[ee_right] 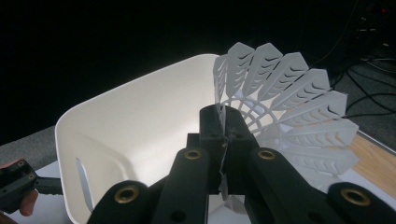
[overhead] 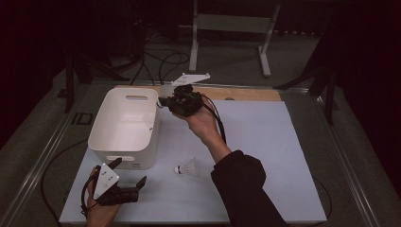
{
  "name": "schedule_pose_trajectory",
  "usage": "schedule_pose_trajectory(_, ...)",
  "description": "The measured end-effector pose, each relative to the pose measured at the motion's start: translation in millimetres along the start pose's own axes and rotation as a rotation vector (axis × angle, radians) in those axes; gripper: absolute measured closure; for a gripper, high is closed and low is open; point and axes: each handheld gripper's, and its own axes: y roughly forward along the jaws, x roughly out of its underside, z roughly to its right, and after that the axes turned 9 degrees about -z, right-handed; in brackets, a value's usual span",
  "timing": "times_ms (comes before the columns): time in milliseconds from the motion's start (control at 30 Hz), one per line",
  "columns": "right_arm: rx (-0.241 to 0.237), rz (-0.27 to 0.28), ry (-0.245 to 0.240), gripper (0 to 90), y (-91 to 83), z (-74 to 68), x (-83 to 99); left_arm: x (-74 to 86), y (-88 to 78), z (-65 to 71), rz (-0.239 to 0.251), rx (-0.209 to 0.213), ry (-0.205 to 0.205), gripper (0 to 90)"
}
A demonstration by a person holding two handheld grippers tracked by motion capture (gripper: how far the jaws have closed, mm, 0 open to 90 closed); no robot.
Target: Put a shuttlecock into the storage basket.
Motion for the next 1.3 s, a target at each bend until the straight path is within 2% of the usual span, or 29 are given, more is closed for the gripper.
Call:
schedule_pose_trajectory(800,-0.028,-0.005,-0.022,88.5,16.5,-17.7,-11.9,0.0,0.1,0.0,-0.001,0.001,0.002,0.0)
schedule_pose_trajectory(1300,-0.039,-0.020,-0.055,88.5,24.0,-30.0,-17.2,-0.1,0.0,-0.1,0.002,0.001,0.001,0.0)
